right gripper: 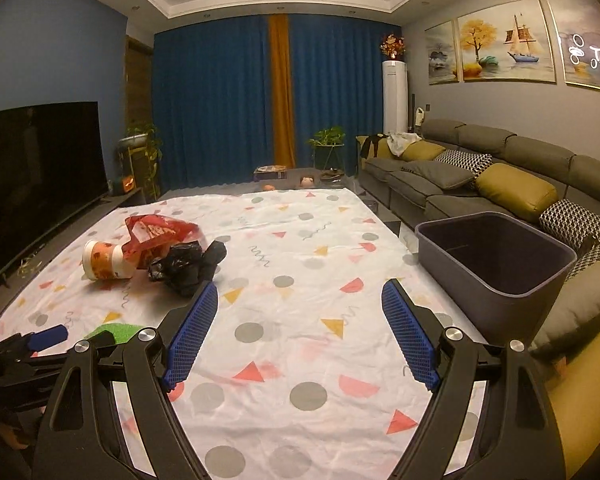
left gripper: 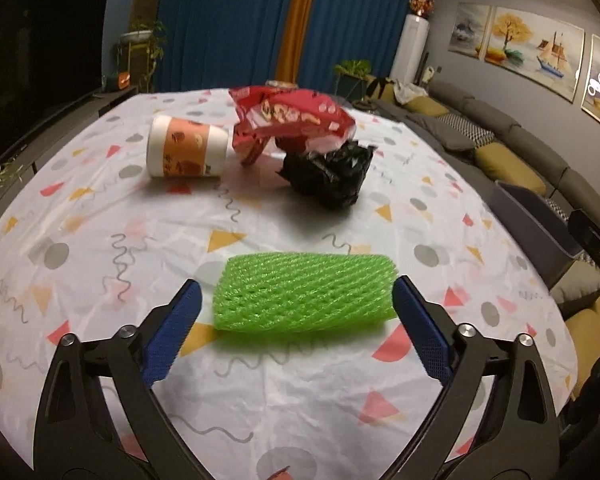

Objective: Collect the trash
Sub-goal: 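Grasp the green foam net sleeve with the left gripper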

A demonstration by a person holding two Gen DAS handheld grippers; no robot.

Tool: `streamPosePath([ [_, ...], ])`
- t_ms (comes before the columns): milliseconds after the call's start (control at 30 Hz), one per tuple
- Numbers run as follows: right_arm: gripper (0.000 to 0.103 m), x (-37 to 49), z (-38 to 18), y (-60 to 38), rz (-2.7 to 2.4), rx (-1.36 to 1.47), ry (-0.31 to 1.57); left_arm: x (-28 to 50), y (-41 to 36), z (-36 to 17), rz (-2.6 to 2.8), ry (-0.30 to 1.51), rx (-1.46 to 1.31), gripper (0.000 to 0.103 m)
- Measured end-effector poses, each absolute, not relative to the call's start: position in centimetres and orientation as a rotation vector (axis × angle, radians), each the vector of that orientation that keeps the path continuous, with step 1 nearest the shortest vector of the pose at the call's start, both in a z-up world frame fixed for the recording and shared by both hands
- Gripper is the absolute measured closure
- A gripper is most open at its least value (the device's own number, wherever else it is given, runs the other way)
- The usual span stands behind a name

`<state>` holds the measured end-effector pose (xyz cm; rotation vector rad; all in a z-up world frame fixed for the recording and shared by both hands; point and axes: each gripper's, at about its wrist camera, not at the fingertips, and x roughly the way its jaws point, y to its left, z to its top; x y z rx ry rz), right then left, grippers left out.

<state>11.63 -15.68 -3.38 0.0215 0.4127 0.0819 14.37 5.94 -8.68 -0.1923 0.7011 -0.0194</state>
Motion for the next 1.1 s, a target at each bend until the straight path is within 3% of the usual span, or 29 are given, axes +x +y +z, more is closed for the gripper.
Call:
streamPosePath([
  [333, 0.021, 12.8, -4.3, -14.4, 0.115, 0.009, 0.445, 16.8, 5.9, -10.7, -0.049, 0.822, -0.208, 0.043],
  [400, 0.021, 13.0, -4.4, -14.2, 0.122, 0.008, 0.450, 17.0, 5.8, -10.7, -0.043, 0.825, -0.200, 0.053],
  [533, 0.021, 13.5, -4.7, -13.6, 0.132, 0.004, 0.462, 17.2, 6.0, -10.8, -0.036, 0.833, -0.197, 0.084],
  [600, 0.021, 13.7, -4.8, -13.4, 0.136, 0.002, 0.468, 17.3, 6.1, -10.9, -0.046, 0.834, -0.203, 0.090],
  [667, 0.021, 13.9, -5.0, -13.1, 0.142, -0.001, 0.476, 17.3, 6.1, -10.9, -0.056, 0.830, -0.212, 0.103],
  [1067, 0.021, 14.4, -5.6, -12.7, 0.152, -0.001, 0.500, 16.3, 7.1, -9.5, -0.103, 0.755, -0.242, 0.103],
  [1100, 0.021, 14.4, -5.7, -12.7, 0.150, 0.001, 0.502, 16.3, 7.2, -9.5, -0.101, 0.758, -0.250, 0.099],
])
